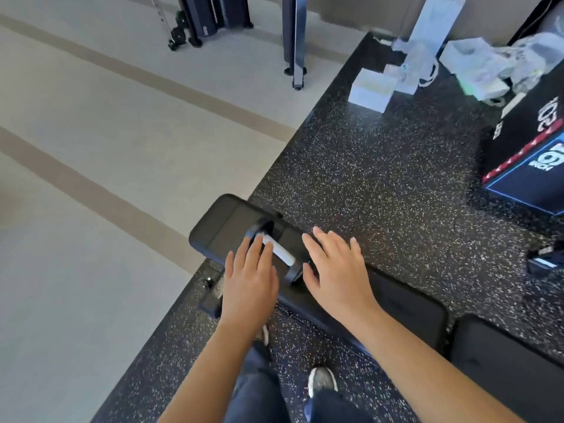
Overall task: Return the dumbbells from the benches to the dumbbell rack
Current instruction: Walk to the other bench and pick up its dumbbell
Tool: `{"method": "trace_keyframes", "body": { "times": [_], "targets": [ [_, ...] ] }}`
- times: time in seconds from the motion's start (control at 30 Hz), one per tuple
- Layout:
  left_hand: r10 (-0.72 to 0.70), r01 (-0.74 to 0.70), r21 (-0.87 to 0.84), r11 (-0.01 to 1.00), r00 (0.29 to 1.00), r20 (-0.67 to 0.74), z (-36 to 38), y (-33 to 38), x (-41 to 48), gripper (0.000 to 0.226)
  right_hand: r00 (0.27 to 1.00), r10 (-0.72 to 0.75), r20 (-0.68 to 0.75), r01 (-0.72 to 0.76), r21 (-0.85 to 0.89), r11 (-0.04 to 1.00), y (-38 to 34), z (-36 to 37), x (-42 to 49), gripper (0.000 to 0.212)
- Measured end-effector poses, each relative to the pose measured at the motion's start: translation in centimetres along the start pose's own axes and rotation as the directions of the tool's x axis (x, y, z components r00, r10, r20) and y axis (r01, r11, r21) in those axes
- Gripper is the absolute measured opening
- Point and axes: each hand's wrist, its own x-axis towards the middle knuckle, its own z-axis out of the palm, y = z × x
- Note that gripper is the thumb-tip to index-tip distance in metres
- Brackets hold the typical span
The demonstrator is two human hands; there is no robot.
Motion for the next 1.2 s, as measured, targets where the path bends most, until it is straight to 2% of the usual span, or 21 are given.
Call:
{"method": "trace_keyframes", "body": {
  "times": [0.2,0.27,0.37,0.43,0.57,0.7,1.0,1.2],
  "targets": [
    [0.121,-0.114,-0.069,0.991,0.987,0.102,4.0,-8.0,6.1,0.041,0.990,0.123,0.072,-0.118,-0.068,0.991,-1.8,6.1,7.1,0.053],
    [0.168,-0.162,-0.057,0.985,0.974,0.150,5.8,-10.4,7.8,0.034,0.982,0.168,0.087,-0.162,-0.073,0.984,-1.9,8.5,9.0,0.053],
    [0.176,-0.169,-0.047,0.984,0.950,0.257,8.7,-13.1,9.7,0.042,0.972,0.206,0.115,-0.200,-0.061,0.978,-1.8,11.9,10.5,0.052],
    [0.166,-0.157,-0.055,0.986,0.944,0.287,10.8,-14.5,10.4,0.035,0.965,0.223,0.139,-0.216,-0.064,0.974,-1.7,14.3,10.9,0.051],
    [0.171,-0.155,-0.075,0.985,0.923,0.345,14.7,-16.5,11.4,0.053,0.935,0.266,0.236,-0.255,-0.075,0.964,-1.6,19.4,11.3,0.051],
    [0.145,-0.121,-0.089,0.989,0.917,0.370,18.6,-17.7,12.0,0.053,0.887,0.312,0.340,-0.301,-0.087,0.950,-1.3,24.2,11.5,0.056],
    [0.159,-0.127,-0.110,0.986,0.916,0.368,25.6,-18.6,13.2,0.054,0.816,0.397,0.421,-0.394,-0.098,0.914,-0.2,32.5,11.1,0.056],
    [0.186,-0.130,-0.188,0.974,0.927,0.325,28.2,-19.0,13.2,0.054,0.802,0.410,0.435,-0.470,0.036,0.882,0.6,35.7,9.9,0.052]
  ]
}}
